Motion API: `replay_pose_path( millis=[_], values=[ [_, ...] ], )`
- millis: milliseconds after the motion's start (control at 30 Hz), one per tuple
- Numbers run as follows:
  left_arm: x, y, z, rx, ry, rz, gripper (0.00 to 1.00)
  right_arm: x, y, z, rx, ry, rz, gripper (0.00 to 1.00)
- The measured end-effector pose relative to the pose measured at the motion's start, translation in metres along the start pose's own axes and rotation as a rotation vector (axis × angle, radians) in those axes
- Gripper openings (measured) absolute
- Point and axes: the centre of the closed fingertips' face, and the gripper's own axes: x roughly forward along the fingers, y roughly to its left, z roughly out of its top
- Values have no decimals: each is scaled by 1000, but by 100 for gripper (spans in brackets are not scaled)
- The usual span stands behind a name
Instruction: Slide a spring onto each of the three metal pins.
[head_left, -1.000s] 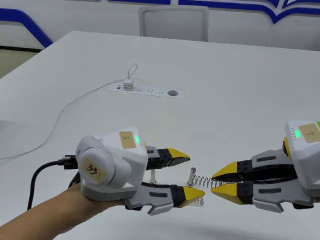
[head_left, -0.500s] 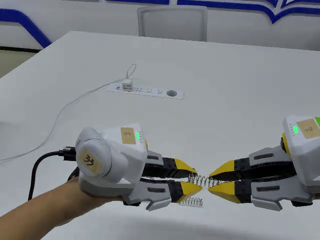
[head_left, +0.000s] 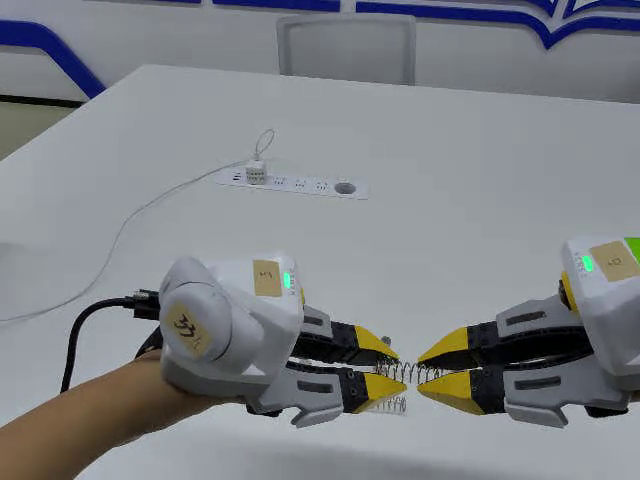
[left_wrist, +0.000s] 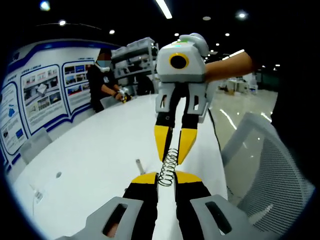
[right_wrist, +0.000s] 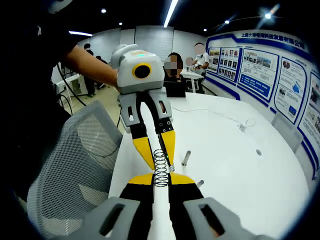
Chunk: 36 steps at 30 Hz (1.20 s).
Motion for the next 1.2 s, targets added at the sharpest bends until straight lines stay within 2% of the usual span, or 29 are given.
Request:
replay_pose_path(
  millis=[33, 133, 300, 367, 500, 700, 1000, 1067, 1133, 1200],
  values=[
    [0, 1, 0, 49, 11, 3, 11, 0, 0, 0, -8, 3, -2, 11],
    [0, -2, 0, 92, 14, -1, 10, 0, 2, 0, -20, 9, 7, 11],
    [-1, 1, 4, 94, -7, 12, 9, -2, -1, 1, -7, -5, -2, 12],
    [-2, 2, 6, 75, -16, 14, 9, -4, -3, 4, 23, -21, -7, 12],
    [-4, 2, 9, 33, -32, 12, 9, -5, -3, 6, 7, -31, -21, 13],
    [-2, -2, 12, 25, -50, 2, 9, -4, -1, 2, 21, -28, 2, 14],
    [-3, -1, 11, 34, -43, 10, 9, -5, 1, 1, 47, -32, 21, 13],
    [-3, -2, 11, 42, -43, 11, 9, -7, 2, 4, 56, -49, 27, 12],
    [-3, -2, 10, 80, -23, 21, 9, -8, 2, 9, 65, -68, 29, 12],
    [-3, -1, 10, 77, -25, 29, 9, -9, 2, 12, 63, -79, 30, 12]
  ],
)
